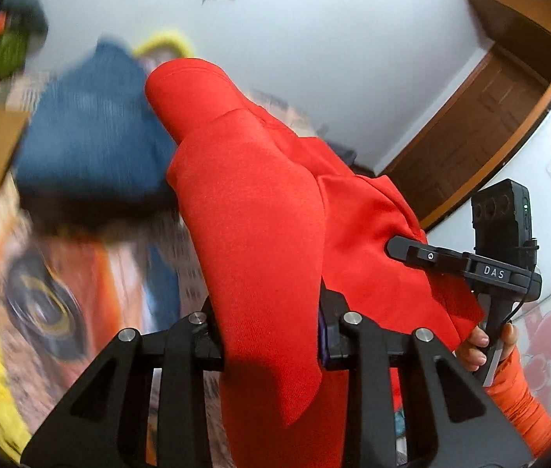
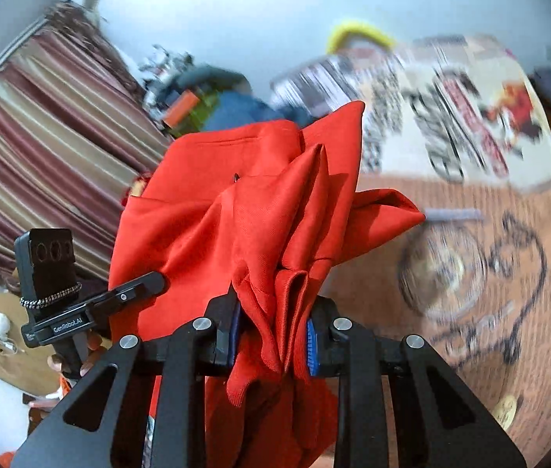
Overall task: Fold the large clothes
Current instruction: 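Lift the jacket bundle with both tools and carry it onto the jeans stack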
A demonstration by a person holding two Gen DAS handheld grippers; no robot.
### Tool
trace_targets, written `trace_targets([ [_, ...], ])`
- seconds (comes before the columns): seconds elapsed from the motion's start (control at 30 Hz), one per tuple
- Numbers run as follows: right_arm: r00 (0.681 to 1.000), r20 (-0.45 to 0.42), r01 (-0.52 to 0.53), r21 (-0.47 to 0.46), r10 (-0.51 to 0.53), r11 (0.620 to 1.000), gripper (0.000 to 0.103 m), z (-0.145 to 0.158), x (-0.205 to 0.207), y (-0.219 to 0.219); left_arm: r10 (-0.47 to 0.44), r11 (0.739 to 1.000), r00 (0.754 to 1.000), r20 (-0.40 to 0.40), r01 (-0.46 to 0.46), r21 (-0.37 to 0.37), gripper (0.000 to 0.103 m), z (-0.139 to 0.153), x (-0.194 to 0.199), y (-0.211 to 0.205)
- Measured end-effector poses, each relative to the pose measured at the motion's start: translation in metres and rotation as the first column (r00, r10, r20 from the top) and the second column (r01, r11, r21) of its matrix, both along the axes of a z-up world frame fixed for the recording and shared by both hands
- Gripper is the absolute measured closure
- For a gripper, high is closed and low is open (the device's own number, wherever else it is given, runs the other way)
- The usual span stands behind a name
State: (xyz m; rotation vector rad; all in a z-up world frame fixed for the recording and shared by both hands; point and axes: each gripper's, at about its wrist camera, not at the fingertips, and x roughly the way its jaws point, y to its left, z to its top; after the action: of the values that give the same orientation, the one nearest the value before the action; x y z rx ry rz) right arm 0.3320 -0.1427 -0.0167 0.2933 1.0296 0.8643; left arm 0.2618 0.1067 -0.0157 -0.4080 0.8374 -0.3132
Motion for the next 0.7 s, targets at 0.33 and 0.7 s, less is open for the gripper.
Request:
trace_targets([
  [0.33,0.981,0.194,-0.021,0.116,-0.002,0.993,0.08,0.078,0.052,0.075,0.077,0.991,0.975,0.209,-0.098,0.094,0.072,0.101,0.059,0.08],
  [0.7,0.979,0.202,-0.012,0.073,-0.003,0.997,0.081,0.031,0.144,0.176,0.218,0.967,0.975,0.041,-0.222,0.127,0.07,0.031,0.183,0.183],
])
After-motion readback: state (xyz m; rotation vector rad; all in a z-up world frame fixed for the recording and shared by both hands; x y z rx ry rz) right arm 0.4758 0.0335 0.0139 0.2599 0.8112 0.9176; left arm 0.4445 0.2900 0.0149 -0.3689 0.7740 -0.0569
